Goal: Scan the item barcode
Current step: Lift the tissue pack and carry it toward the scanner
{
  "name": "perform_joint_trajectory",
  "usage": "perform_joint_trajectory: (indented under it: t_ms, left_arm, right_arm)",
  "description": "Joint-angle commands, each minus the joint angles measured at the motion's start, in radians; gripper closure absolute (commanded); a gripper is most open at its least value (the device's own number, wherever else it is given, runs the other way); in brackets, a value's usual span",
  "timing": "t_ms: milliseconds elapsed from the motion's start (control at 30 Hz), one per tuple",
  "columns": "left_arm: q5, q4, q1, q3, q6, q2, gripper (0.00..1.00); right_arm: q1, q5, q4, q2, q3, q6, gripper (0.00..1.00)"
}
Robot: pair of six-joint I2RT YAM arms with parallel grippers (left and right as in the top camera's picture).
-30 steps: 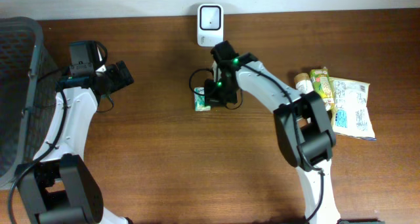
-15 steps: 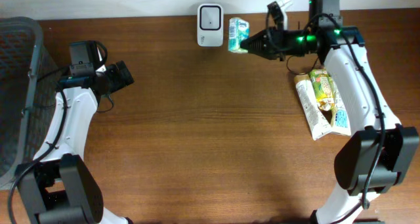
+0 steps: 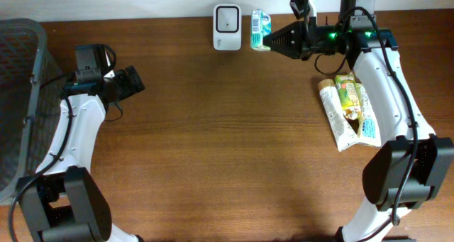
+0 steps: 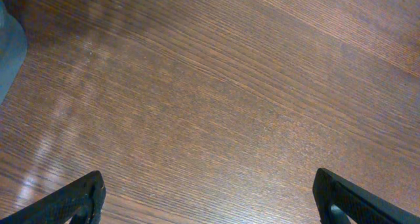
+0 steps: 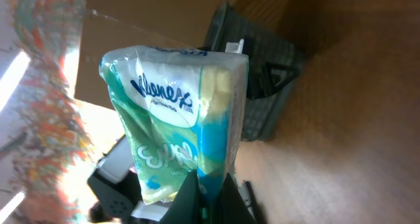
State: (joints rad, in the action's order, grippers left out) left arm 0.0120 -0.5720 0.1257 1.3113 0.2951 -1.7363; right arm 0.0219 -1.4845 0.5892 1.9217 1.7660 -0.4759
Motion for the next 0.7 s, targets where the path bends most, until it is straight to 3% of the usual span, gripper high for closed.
perform_joint_trajectory:
  t_ms: [0, 300, 533, 667]
  left_arm:
    - [0.007, 0.002, 0.000, 0.016, -0.012, 0.016, 0.01]
    - [0.007, 0.002, 0.000, 0.016, -0.012, 0.016, 0.01]
    - [0.007, 0.002, 0.000, 0.016, -0.012, 0.016, 0.01]
    - [0.007, 0.002, 0.000, 0.016, -0.012, 0.016, 0.01]
  right_arm:
    - [-0.001, -0.042, -0.032, 0.002, 0.003, -0.110, 0.96]
    - [-0.001, -0.009, -0.039, 0.002, 0.003, -0.108, 0.96]
    - [0.049, 0.273, -0.065, 0.002, 0.003, -0.108, 0.96]
    - [0.108, 0.626, 0.086, 0.002, 0.003, 0.026, 0.96]
